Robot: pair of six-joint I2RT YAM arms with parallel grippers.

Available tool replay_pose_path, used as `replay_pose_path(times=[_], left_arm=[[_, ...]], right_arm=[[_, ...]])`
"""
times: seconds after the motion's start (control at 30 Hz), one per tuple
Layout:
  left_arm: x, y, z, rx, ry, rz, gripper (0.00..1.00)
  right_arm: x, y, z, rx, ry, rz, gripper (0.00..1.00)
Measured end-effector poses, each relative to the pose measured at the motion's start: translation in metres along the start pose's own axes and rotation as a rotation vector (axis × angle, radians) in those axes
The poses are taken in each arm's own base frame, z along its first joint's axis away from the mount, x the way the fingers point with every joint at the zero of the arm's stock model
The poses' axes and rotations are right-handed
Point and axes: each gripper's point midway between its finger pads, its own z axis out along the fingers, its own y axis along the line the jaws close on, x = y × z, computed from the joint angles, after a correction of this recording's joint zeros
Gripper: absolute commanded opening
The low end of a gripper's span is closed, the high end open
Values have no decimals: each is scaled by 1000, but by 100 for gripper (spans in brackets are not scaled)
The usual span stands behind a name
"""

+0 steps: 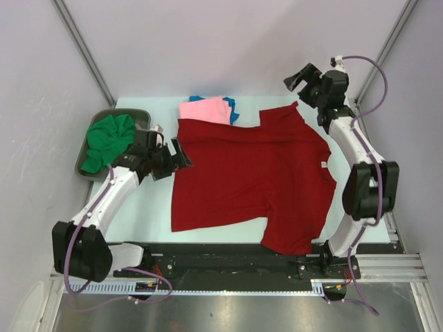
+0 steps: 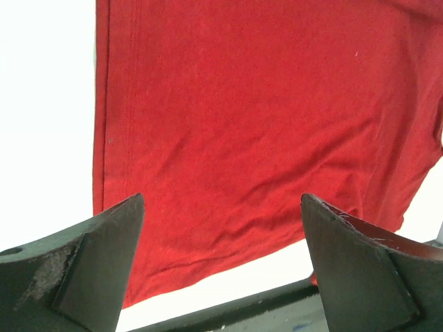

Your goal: Fold and stack the t-shirts

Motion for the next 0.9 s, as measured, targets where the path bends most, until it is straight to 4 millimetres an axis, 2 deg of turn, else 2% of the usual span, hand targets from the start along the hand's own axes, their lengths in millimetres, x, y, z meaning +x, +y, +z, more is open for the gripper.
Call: replay_pose_path(times=[0.1, 0.2, 0.27, 0.4, 0.53, 0.6, 0.7, 0.8, 0.9], left_arm=[[20, 9, -4, 0, 30, 7, 100], [44, 23, -5, -13, 75, 6, 100], [65, 34, -6, -29, 113, -3, 99], [102, 51, -10, -42, 167, -22, 97], [132, 50, -15, -34, 225, -35, 93], [146, 47, -15, -29, 249, -54, 92], [170, 55, -14, -43, 278, -113, 91], [190, 71, -15, -95, 302, -184, 90], [192, 76, -17, -135, 289, -221, 90]], right_arm=[[14, 0, -46, 72, 50, -30, 100], [35, -10, -91, 174, 97, -52, 100], [57, -11, -126, 229, 140, -73, 100], [110, -2, -192, 244, 242, -114, 100], [159, -5, -254, 231, 333, -139, 100], [172, -7, -275, 229, 358, -140, 100], [176, -6, -291, 221, 362, -143, 100], [175, -2, -298, 206, 357, -142, 100], [177, 0, -300, 196, 359, -144, 100]])
